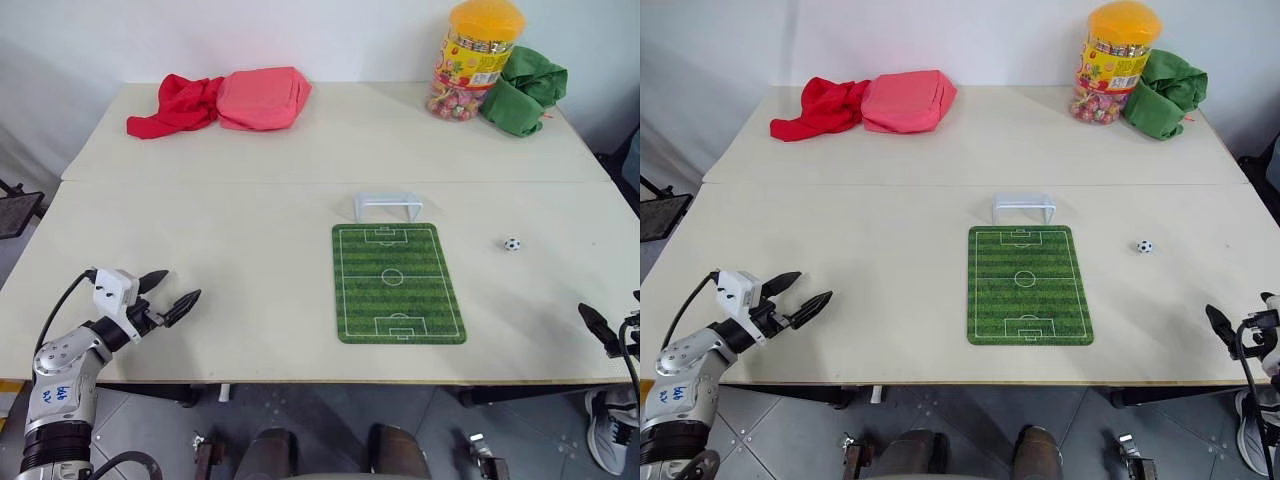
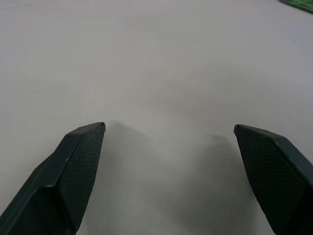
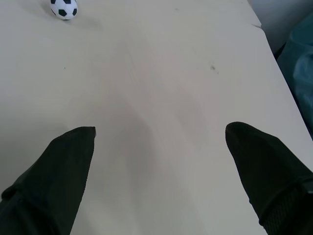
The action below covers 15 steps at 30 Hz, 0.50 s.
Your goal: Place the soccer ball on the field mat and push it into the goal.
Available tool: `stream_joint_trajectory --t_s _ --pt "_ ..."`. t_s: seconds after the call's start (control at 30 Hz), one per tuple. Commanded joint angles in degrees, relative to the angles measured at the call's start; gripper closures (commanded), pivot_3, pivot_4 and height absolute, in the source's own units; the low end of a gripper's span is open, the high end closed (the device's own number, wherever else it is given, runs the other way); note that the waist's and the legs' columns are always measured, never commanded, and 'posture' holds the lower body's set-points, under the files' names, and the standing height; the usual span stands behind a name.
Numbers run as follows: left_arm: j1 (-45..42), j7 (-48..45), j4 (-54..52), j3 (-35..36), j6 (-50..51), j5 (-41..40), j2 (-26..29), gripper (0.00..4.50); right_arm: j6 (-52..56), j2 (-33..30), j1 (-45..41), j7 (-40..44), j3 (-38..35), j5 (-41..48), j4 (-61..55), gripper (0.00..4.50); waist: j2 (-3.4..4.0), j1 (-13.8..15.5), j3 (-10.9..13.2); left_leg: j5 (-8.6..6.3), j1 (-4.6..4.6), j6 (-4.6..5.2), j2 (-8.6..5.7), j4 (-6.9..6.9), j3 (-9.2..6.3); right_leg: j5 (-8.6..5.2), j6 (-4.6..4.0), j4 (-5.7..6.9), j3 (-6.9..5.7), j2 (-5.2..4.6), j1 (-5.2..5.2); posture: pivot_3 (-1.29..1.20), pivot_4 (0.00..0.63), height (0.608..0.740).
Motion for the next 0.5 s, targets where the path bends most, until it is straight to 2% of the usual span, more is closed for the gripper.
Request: stream_joint_trajectory --t_s 0.03,0.3,0.43,0.5 --pt "-1.06 -1.13 -0.11 0.96 -0.05 -0.89 1.0 0.0 0.25 0.23 0.51 -0.27 -2.04 1.14 -2.17 0.03 0.0 0.0 0.0 0.0 0.0 0.0 0.0 0.0 0.0 0.0 0.0 0.0 0.0 0.01 0.0 0.0 0.15 0.74" --pt "-2.34 1.07 -2.55 0.69 6.25 -0.28 1.99 0.0 6.53 -0.91 -0.53 -0.42 -2.6 3.34 -7.14 0.03 0.0 0.02 0.0 0.0 0.0 0.0 0.01 -0.01 0.0 0.0 0.0 0.01 0.01 0.01 -0.01 0.0 0.15 0.74" --pt "-2.57 -2.26 -5.12 -0.26 6.64 -1.48 2.47 0.0 12.28 -2.99 -3.53 0.43 -1.64 4.65 -10.17 0.03 0.0 -0.02 0.02 0.0 0.0 0.0 0.01 0.02 0.07 0.01 -0.02 0.01 0.1 0.02 -0.03 0.0 0.15 0.74" --pt "-3.69 -5.11 -5.43 -1.15 3.69 -1.08 2.58 0.0 15.28 -4.36 -7.94 1.44 0.6 5.55 -10.79 0.03 0.0 -0.1 0.02 -0.01 0.02 0.0 0.04 0.02 0.07 0.02 -0.03 0.02 0.11 0.05 -0.04 0.0 0.15 0.74"
